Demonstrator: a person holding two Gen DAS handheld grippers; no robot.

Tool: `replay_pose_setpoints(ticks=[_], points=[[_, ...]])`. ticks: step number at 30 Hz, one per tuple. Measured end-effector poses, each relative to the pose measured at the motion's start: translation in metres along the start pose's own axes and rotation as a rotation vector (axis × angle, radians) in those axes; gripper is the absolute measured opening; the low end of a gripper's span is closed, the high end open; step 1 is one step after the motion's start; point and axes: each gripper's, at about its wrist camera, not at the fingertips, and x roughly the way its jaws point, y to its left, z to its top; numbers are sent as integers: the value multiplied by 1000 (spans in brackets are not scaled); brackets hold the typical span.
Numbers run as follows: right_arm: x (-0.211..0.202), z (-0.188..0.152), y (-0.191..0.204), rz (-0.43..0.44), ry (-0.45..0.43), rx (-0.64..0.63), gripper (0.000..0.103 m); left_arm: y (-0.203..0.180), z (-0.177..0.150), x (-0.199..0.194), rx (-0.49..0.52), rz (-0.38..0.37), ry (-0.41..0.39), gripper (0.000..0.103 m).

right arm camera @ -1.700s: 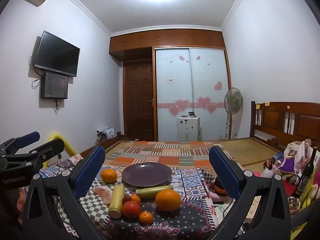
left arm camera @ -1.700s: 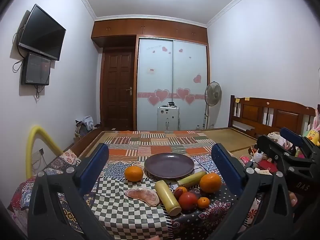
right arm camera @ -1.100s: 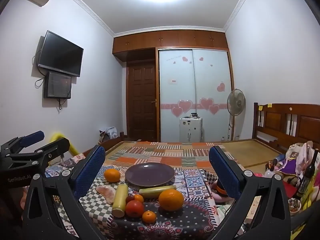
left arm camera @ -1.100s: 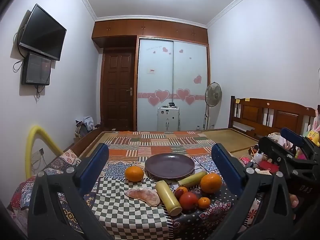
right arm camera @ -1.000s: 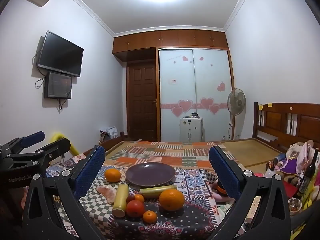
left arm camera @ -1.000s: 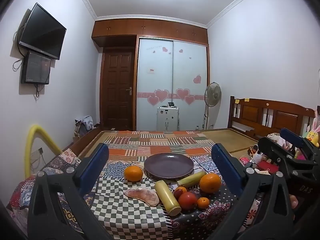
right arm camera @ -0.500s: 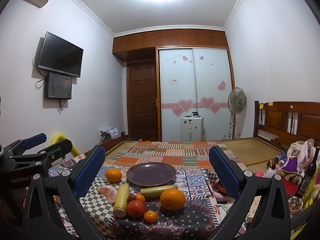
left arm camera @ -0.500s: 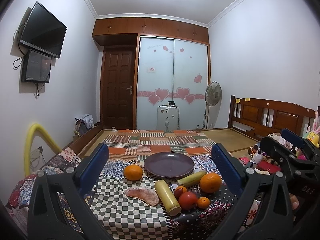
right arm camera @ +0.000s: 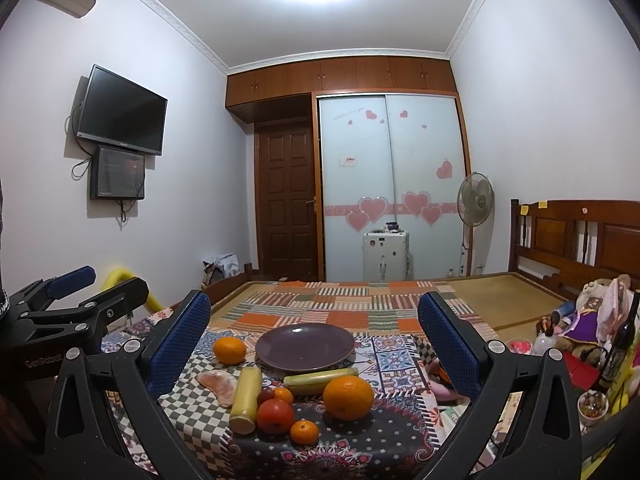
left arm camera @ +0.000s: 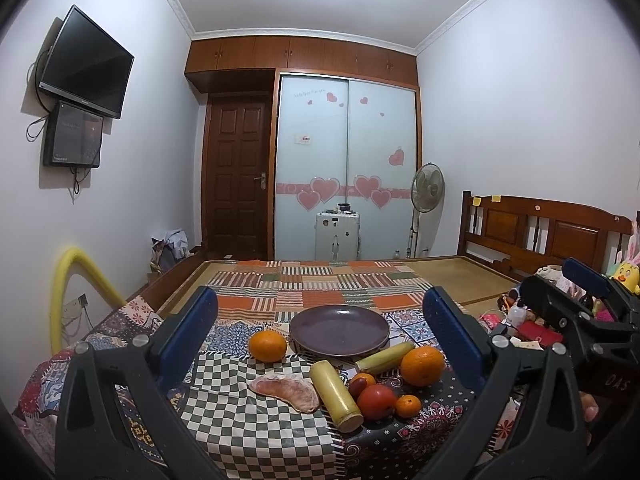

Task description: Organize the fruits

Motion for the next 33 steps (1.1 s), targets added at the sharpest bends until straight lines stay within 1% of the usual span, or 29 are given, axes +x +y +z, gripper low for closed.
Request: replay_pose_setpoints(ticks=[15,25,33], points=[[1,0,0,9,1,4,103,-3,1,-1,9,7,-8,103],[3,-1,1,15,6,2,103,-3,2,-1,8,-8,-7,103],[7,-6,4,29,16,-13,103,-2,0,1,5,-5,-5,103]])
